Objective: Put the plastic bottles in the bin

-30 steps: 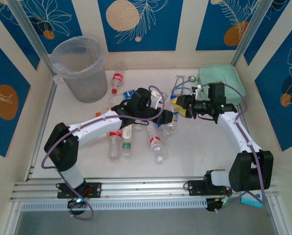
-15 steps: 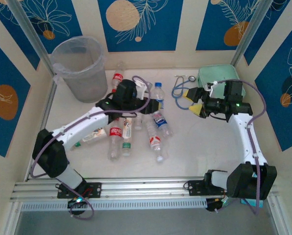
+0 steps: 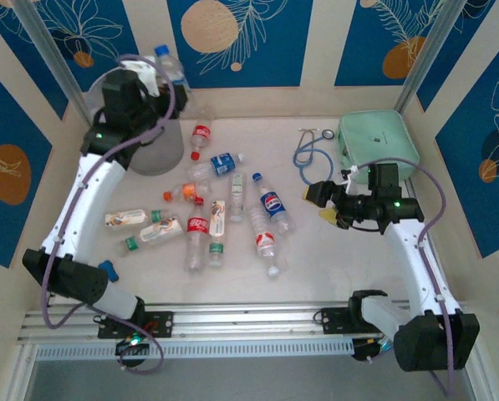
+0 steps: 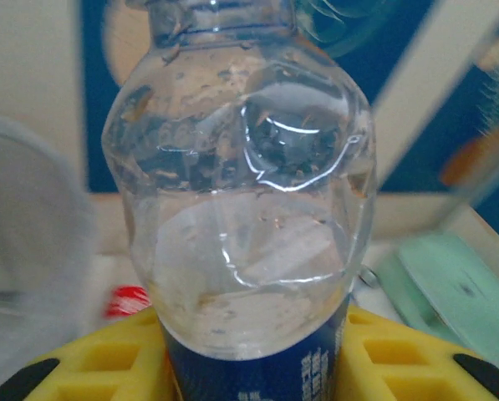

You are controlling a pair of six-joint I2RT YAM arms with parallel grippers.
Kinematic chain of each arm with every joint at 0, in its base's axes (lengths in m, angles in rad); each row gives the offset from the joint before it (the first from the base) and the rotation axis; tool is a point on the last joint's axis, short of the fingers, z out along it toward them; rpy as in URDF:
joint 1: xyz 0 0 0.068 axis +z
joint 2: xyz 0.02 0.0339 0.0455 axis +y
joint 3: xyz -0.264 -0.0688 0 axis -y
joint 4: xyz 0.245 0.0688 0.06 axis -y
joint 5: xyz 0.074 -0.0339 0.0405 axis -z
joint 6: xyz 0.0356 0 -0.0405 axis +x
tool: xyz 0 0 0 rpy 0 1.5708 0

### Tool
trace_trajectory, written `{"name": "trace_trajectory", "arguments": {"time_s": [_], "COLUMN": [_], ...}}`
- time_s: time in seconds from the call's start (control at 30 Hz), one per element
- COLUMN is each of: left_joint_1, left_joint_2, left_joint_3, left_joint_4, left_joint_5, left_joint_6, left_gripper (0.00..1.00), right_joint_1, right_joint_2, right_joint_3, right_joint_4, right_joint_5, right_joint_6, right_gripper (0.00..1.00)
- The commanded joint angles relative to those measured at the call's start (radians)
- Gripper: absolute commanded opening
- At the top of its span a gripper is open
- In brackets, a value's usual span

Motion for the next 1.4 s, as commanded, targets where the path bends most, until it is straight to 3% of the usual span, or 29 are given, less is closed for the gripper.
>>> {"name": "trace_trajectory", "arguments": {"time_s": [0.0,0.23,0.33,0.43,0.57,0.7,0.93,1.1,1.23,1.37], "left_joint_1": [0.089,0.193,0.216,0.228,0.229,0.232,0.234,0.233,0.24,0.244], "left_joint_2": [0.143,0.528,0.653,0.703,0.751,0.808,0.854,0.857,0.849,0.831], "left_joint_3": [0.137,0.635,0.793,0.799,0.794,0.794,0.73,0.732,0.754,0.826], "left_joint_4": [-0.084,-0.385,-0.499,-0.534,-0.607,-0.707,-0.807,-0.86,-0.86,-0.866], "left_joint_5": [-0.085,-0.145,-0.149,-0.159,-0.179,-0.104,-0.086,-0.018,0.016,0.024], "left_joint_6": [0.019,0.069,0.067,0.076,0.127,0.209,0.322,0.374,0.379,0.373], "left_gripper": [0.0,0.0,0.0,0.0,0.0,0.0,0.0,0.19,0.54,0.76], "right_joint_1": [0.032,0.073,0.112,0.122,0.124,0.124,0.147,0.182,0.192,0.202], "right_joint_2": [-0.03,-0.075,-0.101,-0.133,-0.136,-0.112,0.053,0.271,0.434,0.572], "right_joint_3": [0.016,0.029,0.044,0.062,0.079,0.081,0.18,0.317,0.392,0.443], "right_joint_4": [-0.062,-0.077,-0.121,-0.145,-0.163,-0.139,-0.102,-0.107,-0.11,-0.119], "right_joint_5": [0.101,0.176,0.344,0.442,0.481,0.48,0.49,0.494,0.485,0.493], "right_joint_6": [-0.024,-0.015,-0.031,-0.05,-0.074,-0.08,-0.1,-0.146,-0.18,-0.223], "right_gripper": [0.97,0.97,0.97,0.97,0.97,0.97,0.97,0.98,0.98,1.0]}}
